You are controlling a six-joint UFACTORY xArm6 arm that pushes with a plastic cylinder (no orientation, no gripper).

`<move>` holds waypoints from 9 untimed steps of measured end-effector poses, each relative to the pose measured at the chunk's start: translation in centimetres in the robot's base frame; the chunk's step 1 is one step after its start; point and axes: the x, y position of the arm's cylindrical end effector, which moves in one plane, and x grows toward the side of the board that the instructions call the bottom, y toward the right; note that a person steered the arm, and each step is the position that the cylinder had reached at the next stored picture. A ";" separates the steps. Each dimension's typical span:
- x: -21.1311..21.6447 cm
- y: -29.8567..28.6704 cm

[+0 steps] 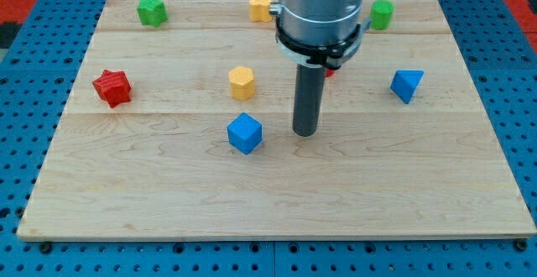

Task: Place the red circle at the bottom left side of the board

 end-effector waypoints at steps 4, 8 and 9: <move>-12.9 0.6; -2.4 -17.1; -4.2 -12.5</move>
